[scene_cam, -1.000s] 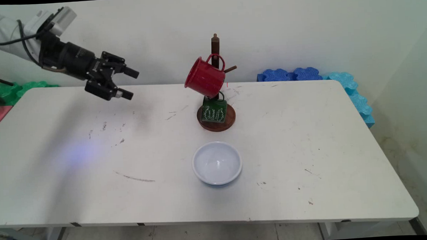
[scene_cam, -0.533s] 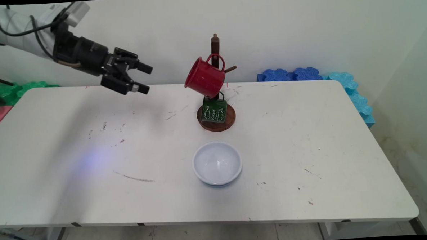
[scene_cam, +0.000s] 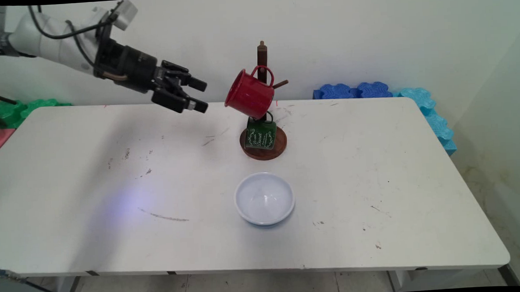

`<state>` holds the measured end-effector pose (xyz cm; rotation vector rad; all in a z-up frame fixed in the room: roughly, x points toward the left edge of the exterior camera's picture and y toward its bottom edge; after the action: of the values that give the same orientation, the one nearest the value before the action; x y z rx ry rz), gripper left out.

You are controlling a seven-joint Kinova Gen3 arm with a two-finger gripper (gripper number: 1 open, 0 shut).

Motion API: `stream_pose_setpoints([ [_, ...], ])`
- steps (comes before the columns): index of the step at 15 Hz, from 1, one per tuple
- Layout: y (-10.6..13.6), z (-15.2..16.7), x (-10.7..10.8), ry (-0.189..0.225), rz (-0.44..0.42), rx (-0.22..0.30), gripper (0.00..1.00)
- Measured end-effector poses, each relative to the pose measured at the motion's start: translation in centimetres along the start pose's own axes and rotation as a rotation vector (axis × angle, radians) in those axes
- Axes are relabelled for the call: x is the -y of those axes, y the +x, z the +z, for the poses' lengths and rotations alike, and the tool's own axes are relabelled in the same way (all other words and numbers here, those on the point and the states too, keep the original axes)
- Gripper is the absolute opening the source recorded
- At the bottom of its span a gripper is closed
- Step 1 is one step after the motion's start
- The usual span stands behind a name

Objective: Pick up the red mug from the rack

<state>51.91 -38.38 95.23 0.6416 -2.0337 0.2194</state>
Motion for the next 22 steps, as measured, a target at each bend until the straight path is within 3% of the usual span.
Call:
stream_pose_setpoints([
  [10, 1.6, 5.0, -1.0, -0.018, -0.085, 0.035, 1.00],
  [22, 3.8, 8.7, -1.5, -0.030, -0.117, 0.026, 1.00],
])
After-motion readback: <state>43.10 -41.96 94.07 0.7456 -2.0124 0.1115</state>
